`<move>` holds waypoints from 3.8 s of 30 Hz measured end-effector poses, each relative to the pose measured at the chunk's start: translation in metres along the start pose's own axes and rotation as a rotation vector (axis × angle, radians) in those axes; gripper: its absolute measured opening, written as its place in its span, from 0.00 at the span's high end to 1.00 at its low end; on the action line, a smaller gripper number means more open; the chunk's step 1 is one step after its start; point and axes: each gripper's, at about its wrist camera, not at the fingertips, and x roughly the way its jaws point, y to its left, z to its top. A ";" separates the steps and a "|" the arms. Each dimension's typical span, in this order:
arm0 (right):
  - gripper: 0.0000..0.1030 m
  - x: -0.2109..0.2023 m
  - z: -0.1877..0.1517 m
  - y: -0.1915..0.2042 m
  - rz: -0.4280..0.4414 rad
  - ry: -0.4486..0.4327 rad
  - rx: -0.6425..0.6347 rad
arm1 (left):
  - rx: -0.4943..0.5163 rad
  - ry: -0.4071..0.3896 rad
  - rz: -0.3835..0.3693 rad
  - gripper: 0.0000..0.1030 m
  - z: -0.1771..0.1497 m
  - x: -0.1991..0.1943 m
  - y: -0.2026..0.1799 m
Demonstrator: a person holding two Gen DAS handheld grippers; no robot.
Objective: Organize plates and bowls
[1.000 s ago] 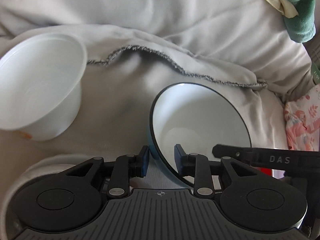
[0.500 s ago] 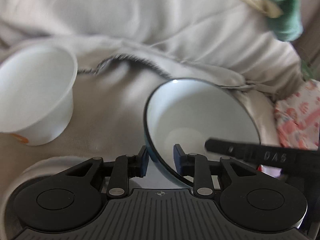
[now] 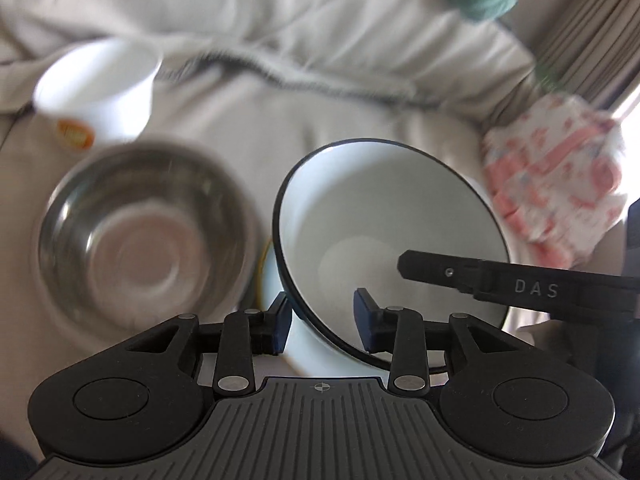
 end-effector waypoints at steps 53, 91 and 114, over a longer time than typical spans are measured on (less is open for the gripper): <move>0.58 0.035 -0.048 -0.037 0.061 0.054 0.085 | -0.099 0.060 -0.028 0.57 -0.020 0.035 0.003; 0.80 0.266 0.115 0.226 -0.153 0.189 -0.260 | -0.680 -0.382 -0.079 0.75 0.062 0.000 0.317; 0.76 0.122 0.035 0.270 0.089 0.112 -0.421 | -0.548 -0.613 0.065 0.76 -0.020 -0.139 0.229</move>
